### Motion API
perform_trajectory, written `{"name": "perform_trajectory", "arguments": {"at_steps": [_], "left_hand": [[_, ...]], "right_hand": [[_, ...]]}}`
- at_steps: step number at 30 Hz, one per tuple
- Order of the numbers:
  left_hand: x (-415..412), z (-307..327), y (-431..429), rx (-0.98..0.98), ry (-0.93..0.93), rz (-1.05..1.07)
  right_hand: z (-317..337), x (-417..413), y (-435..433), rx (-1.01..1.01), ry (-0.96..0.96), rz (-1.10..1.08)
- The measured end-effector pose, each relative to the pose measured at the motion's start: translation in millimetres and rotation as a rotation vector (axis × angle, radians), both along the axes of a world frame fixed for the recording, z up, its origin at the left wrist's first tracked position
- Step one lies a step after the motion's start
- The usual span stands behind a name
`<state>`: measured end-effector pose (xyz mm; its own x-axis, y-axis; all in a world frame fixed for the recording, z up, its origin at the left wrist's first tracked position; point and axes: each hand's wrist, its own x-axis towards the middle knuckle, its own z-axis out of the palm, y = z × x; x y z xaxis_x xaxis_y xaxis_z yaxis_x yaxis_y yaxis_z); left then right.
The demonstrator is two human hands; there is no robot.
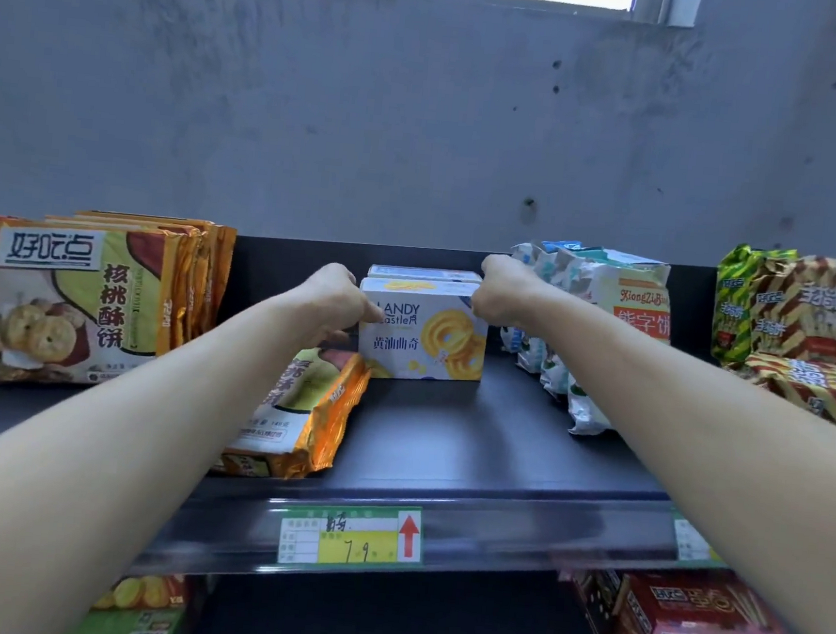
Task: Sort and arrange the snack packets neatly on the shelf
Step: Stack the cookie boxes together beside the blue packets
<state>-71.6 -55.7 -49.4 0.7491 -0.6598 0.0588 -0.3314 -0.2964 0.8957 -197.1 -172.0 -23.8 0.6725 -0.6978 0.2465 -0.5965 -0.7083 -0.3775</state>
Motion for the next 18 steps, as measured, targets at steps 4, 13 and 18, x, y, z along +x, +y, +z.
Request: {"name": "perform_trajectory", "arguments": {"at_steps": [4, 13, 18], "left_hand": [[-17.4, 11.7, 1.3, -0.139, -0.345, 0.193], [-108.6, 24.7, -27.9, -0.425, -0.354, -0.18], [-141.2, 29.7, -50.5, -0.478, -0.293, -0.267]], "right_hand": [[7.5, -15.8, -4.7, -0.012, -0.311, 0.038], [46.7, -108.9, -32.4, -0.187, -0.6, -0.085], [40.2, -162.0, -52.0, -0.132, -0.599, -0.202]]}}
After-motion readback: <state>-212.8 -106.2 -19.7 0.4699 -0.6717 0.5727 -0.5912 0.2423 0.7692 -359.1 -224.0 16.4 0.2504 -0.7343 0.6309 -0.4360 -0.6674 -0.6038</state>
